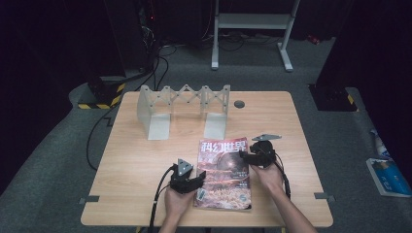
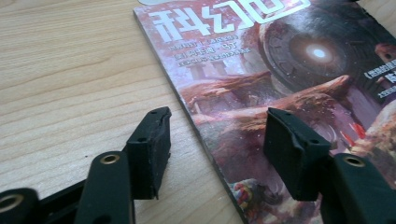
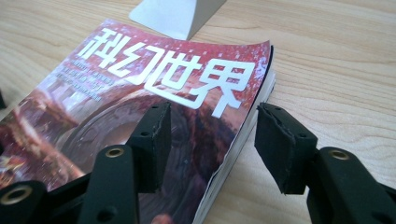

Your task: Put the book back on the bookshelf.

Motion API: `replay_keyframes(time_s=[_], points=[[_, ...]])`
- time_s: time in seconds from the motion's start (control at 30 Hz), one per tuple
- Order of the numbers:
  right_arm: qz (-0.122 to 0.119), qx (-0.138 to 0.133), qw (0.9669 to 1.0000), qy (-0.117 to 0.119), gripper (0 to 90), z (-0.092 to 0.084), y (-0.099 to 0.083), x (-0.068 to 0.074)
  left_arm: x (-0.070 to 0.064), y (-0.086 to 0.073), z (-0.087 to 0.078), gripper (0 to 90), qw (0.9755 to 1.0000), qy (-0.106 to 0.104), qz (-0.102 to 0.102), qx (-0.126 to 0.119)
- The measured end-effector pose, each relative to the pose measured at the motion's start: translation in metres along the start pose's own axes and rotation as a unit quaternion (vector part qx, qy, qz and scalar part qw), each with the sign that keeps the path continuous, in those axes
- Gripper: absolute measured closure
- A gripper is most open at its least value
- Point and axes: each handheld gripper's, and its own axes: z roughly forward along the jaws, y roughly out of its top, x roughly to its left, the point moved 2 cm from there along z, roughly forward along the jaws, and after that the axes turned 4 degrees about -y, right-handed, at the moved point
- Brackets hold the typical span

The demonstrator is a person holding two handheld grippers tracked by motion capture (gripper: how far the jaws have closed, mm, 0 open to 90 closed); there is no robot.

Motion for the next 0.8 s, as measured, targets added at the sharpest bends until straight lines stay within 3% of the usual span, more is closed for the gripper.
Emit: replay_keyframes(time_s=[0.13,0.23,0.5,0.63,0.8], points=[[-0.003,0.0,0.9999,-0.01,43.6,0.007,0.003,-0.002,0.0,0.0,0.0,42.1,1.0,0.0,0.0,0.0],[0.012,0.013,0.9998,-0.011,42.4,0.011,0.001,-0.005,0.0,0.0,0.0,42.1,1.0,-0.001,0.001,0.001],[0.023,0.027,0.9994,0.001,41.3,0.019,-0.001,-0.007,-0.001,0.0,0.0,44.7,0.9999,-0.011,0.0,0.0],[0.044,0.042,0.9979,0.022,42.8,0.024,-0.002,-0.008,-0.001,0.0,0.001,45.6,0.9999,-0.014,0.004,-0.001],[0.05,0.05,0.997,0.032,43.2,0.026,-0.003,-0.008,-0.002,0.0,0.001,46.3,0.9998,-0.019,0.006,0.0]])
